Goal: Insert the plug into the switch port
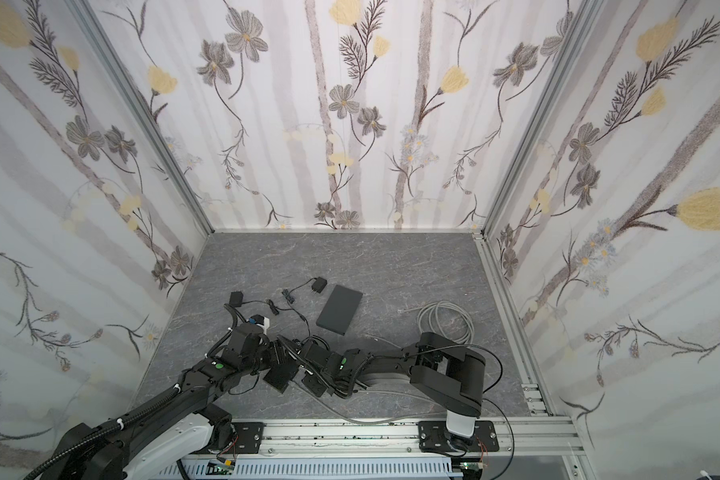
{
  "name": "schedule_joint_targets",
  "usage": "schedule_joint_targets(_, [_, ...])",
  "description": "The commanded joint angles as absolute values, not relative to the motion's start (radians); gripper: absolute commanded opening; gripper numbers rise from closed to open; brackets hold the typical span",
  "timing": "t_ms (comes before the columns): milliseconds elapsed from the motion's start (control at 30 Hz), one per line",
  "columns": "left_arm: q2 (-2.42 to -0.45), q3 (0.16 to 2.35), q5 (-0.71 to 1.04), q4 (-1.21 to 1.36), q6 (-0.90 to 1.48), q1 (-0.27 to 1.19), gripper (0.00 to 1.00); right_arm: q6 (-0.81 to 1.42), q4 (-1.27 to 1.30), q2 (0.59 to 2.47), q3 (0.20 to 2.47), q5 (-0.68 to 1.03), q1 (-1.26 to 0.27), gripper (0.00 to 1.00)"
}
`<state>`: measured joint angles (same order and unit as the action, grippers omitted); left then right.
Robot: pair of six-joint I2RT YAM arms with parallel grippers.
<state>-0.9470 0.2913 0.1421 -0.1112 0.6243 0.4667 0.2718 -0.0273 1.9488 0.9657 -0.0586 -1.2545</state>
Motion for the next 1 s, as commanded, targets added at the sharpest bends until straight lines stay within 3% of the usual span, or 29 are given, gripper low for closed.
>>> schedule_joint_targets(0, [-0.963, 0.301, 0.146, -0.071, 0.613, 0.466, 0.58, 0.299, 0.011, 1.965, 0.985, -0.072, -1.251, 0.00])
schedule_joint_targets(967, [-1.026, 0.258, 0.247, 0.043, 0.679, 0.468, 0.56, 0.301, -0.015, 2.005, 1.034, -0.057, -1.214, 0.00])
